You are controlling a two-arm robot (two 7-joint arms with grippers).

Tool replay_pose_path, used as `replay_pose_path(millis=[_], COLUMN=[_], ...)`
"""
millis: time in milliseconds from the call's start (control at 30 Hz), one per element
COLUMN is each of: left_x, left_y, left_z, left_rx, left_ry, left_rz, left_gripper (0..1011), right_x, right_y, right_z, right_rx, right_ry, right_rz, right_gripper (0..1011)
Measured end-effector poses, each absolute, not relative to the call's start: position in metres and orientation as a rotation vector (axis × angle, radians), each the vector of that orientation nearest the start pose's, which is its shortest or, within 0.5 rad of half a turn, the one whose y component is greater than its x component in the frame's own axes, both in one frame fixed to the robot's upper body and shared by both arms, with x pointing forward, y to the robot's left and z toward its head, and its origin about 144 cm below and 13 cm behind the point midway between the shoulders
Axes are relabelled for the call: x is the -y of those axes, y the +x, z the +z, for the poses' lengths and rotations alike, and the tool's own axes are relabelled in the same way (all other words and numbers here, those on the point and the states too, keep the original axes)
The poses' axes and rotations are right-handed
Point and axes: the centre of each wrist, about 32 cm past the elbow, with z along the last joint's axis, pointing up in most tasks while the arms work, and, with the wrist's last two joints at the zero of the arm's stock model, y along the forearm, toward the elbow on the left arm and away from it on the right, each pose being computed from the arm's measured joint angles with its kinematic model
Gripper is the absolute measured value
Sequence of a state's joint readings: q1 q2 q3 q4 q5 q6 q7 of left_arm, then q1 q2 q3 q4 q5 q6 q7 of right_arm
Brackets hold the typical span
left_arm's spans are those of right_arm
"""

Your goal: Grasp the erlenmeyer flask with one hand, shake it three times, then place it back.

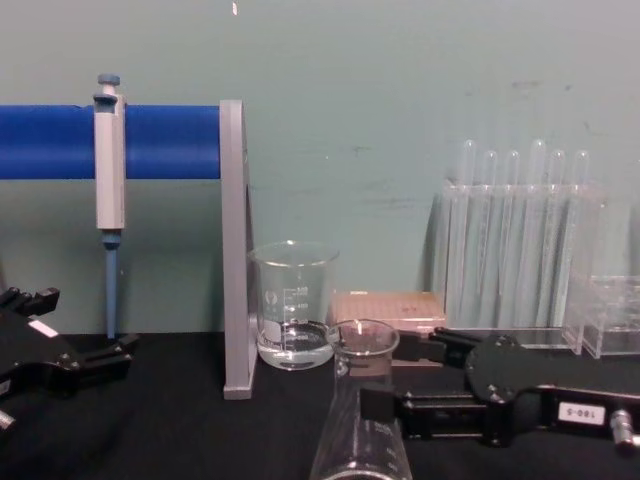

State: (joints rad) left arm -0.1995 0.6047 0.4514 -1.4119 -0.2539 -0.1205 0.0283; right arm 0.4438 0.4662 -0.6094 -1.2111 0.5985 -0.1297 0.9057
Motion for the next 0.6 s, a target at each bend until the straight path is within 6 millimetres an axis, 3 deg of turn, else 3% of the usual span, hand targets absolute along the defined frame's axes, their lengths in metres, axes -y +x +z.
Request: replay_pose_path(millis=[600], left_x=[-0.31], left_y=[0.489], left_z=[1.14], left_rx=[0.285], left_ry=[0.304], left_rz=[1.248], left_gripper=[1001], right_x=[0.247], right_y=[0.562], right_z=[1.142], right_rx=[-0.037], right_ry=[-0.051], right_rz=[-0.312], right_gripper=[1003])
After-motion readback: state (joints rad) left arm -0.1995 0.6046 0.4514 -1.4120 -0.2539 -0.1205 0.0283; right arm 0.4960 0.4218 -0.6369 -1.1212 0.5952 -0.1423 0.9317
